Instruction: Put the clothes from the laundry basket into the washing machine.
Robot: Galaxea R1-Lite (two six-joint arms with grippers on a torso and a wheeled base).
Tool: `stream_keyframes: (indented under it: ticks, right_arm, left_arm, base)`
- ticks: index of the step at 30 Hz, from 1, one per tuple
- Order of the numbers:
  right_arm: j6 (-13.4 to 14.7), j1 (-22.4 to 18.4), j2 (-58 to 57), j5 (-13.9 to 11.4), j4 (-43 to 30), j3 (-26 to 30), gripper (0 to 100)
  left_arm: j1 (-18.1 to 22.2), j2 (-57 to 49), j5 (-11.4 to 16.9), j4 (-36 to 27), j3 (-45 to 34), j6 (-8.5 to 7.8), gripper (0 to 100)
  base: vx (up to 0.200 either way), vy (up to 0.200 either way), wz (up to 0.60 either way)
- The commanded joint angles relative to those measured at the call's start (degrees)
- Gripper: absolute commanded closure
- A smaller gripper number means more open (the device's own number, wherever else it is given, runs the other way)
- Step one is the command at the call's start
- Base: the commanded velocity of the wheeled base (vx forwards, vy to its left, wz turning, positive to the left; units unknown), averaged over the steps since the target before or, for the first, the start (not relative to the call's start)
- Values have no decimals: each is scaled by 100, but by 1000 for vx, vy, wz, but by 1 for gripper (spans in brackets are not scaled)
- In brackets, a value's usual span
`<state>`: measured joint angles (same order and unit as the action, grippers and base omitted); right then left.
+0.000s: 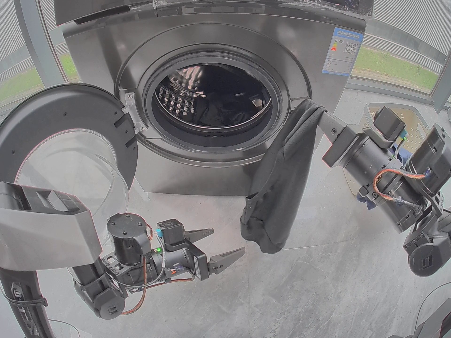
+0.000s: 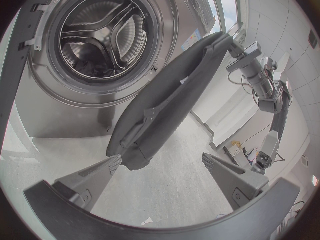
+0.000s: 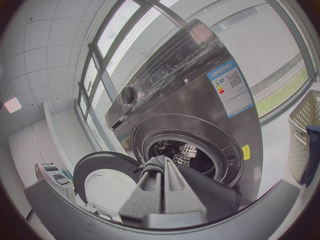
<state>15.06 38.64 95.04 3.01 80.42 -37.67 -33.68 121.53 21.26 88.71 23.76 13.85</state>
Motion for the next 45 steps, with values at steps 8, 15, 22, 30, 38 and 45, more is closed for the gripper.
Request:
stream_keyframes:
  ticks: [8, 15, 22, 30, 38, 45]
  right_arm:
    - [6, 56, 6, 7, 9, -56, 100]
    - [6, 108, 6, -2, 9, -56, 100]
    - [6, 249, 32, 7, 17, -39, 100]
    - [6, 249, 94, 7, 61, -39, 100]
    - [15, 249, 173, -2, 97, -39, 100]
    - [6, 222, 217, -2, 105, -56, 100]
  left_arm:
    - [11, 793, -403, -3, 691, -304, 0]
    - [99, 1259, -658, -12, 1474, -295, 0]
    - [292, 1567, -790, -12, 2098, -260, 0]
    - [187, 1664, -755, -12, 2203, -277, 0]
    - [-16, 1664, -711, -3, 2159, -313, 0]
    - [-51, 1602, -711, -12, 2054, -357, 0]
  base:
    - [0, 0, 0]
    - [0, 0, 0]
    - [0, 0, 0]
    - [0, 0, 0]
    - [0, 0, 0]
    - [0, 0, 0]
